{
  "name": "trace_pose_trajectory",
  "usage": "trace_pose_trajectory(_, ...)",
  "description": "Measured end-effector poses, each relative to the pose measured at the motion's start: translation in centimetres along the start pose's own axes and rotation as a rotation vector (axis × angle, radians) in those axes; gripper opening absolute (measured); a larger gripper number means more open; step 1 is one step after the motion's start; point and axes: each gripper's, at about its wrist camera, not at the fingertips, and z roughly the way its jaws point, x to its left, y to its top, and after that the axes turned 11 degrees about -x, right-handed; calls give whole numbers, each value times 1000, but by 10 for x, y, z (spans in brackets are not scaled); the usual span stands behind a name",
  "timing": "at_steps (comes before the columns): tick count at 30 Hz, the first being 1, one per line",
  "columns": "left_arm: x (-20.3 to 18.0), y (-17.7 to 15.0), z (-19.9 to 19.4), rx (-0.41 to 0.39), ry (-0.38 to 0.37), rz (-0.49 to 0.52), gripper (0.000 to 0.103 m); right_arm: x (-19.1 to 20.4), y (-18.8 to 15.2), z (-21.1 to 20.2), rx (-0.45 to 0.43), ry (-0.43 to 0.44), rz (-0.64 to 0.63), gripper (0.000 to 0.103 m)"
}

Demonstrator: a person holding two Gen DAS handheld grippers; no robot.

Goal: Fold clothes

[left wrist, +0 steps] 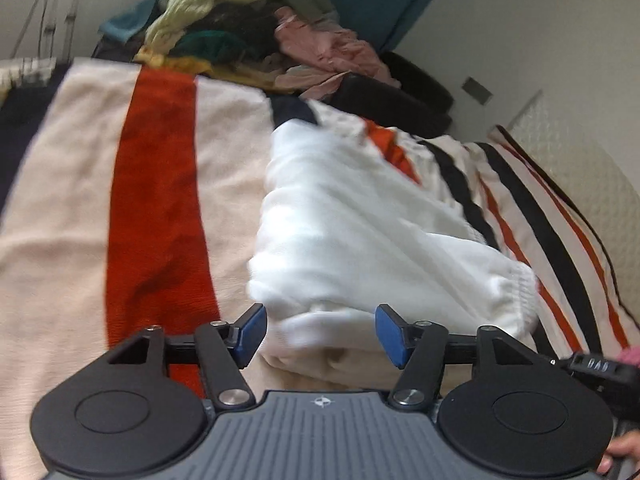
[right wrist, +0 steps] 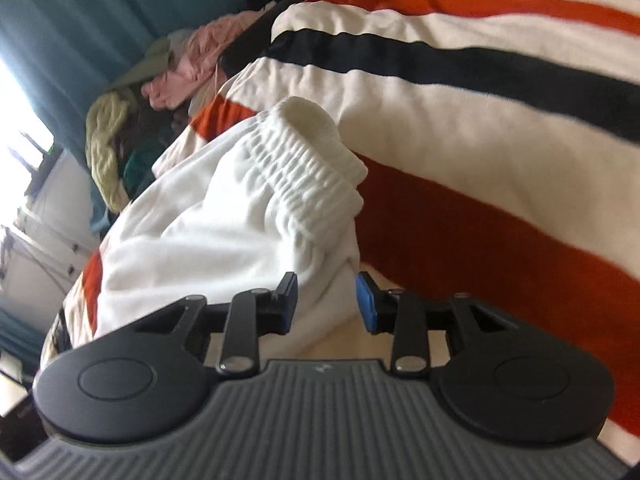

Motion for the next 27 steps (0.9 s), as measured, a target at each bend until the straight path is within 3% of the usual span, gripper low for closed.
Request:
trace_pose_trajectory(2, -17, 9, -30, -25, 8, 52, 77, 9, 7, -24, -18, 24, -26, 36)
trace_pose_trajectory(11, -86, 40, -178, -177, -20, 199, 80, 71, 35, -153, -148, 201, -168, 37)
trace_pose_trajectory(12, -93, 44, -196, -199, -23, 213, 90, 78, 37, -168, -163, 213, -190, 37)
trace_pose_trajectory(14, -107, 47, -231, -243, -29, 247, 98, 91, 39, -196, -196, 235, -255, 37)
trace_pose_trajectory(17, -124, 49, -278, -293, -35, 286, 99, 106, 41, -239, -249, 270, -327, 39)
trace_pose_trajectory(20, -135, 45, -319, -336, -36, 309, 103, 111, 41, -279, -300, 326, -334, 67)
trace_pose_trajectory(22, -139, 38, -341, -367, -39, 324, 103, 110, 40, -299, -325, 360, -325, 96)
trace_pose_trajectory(24, -139, 30, -359, -388, -42, 325, 103, 111, 34, -316, -368, 366, -349, 103)
trace_pose_trajectory(27, -135, 13, -382, -415, -38, 331, 103, 112, 19, -335, -418, 369, -401, 103)
